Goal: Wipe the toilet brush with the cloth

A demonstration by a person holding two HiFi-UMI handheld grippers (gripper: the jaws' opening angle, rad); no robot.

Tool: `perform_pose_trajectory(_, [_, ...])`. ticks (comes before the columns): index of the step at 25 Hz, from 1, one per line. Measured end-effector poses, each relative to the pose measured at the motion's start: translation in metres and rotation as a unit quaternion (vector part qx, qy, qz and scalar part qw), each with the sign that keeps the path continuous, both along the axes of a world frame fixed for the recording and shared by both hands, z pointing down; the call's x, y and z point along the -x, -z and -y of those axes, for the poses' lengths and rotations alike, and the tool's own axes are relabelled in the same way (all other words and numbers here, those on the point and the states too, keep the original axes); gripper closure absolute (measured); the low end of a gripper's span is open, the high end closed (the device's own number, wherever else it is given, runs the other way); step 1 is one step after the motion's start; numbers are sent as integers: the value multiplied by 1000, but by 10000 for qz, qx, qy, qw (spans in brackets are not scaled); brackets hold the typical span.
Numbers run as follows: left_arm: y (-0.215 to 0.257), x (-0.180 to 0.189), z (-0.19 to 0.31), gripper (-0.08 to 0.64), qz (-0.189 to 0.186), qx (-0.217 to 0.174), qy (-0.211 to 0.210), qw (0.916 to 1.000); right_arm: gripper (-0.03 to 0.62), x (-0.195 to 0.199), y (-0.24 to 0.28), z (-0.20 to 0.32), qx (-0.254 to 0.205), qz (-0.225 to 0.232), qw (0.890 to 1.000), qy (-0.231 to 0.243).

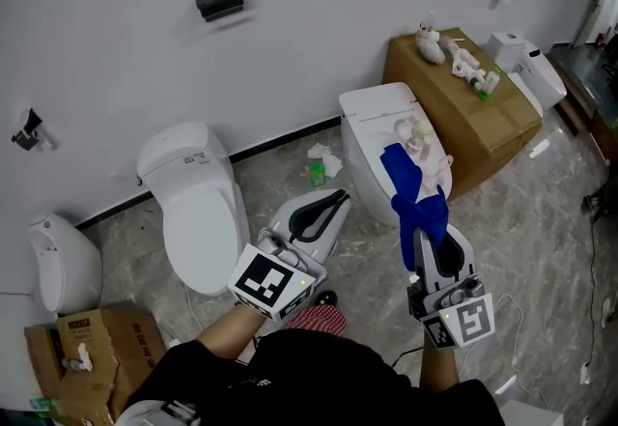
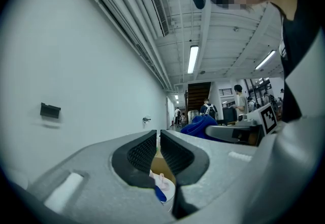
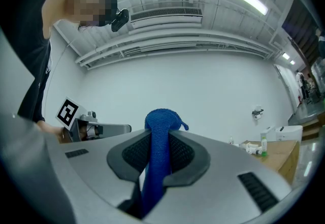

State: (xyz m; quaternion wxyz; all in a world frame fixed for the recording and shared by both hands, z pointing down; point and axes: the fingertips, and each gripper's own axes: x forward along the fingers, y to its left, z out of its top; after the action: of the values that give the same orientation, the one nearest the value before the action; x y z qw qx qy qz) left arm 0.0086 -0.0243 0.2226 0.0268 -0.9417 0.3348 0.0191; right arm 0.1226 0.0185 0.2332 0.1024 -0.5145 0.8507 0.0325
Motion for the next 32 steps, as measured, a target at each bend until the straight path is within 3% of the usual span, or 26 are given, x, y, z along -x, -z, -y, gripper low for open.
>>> perform_pose_trajectory(32, [-3, 23, 91, 552, -251, 17, -177, 9995, 528, 36, 2, 90, 14, -186, 9998, 59])
